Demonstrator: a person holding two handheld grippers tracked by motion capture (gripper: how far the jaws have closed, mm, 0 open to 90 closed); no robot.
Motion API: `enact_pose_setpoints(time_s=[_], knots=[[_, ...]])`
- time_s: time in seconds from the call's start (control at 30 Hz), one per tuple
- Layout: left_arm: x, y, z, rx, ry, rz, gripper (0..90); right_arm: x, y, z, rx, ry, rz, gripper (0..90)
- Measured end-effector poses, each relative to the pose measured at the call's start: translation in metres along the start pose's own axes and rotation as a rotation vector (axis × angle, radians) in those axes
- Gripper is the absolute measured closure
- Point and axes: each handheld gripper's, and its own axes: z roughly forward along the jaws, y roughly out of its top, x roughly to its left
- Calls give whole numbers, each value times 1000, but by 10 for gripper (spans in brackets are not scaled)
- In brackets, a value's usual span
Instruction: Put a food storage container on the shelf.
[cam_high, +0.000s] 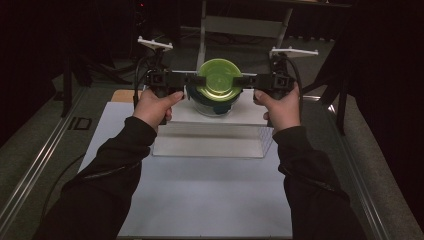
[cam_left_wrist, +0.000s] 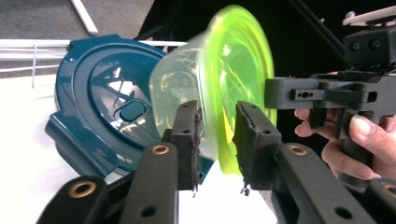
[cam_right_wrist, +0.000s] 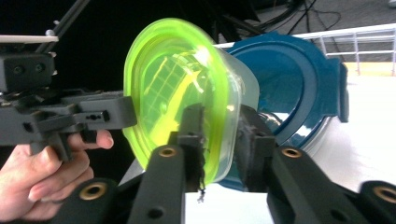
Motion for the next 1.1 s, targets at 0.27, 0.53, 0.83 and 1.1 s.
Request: enact_pose_setpoints(time_s=[0.27,0.53,0.83,1.1], knots=[[6,0,7,-35,-2,-23,595,-11,6,7,-19,15,42,589],[5,2,6,-68,2,-5,464,-13,9,6,-55,50,44,469],[5,-6,-5,-109,-1,26,407,-3,-3,-10,-85,43,-30,434],[2,-18,-22,-166,5,78,393,12,-26,-11,-57,62,-114,591]])
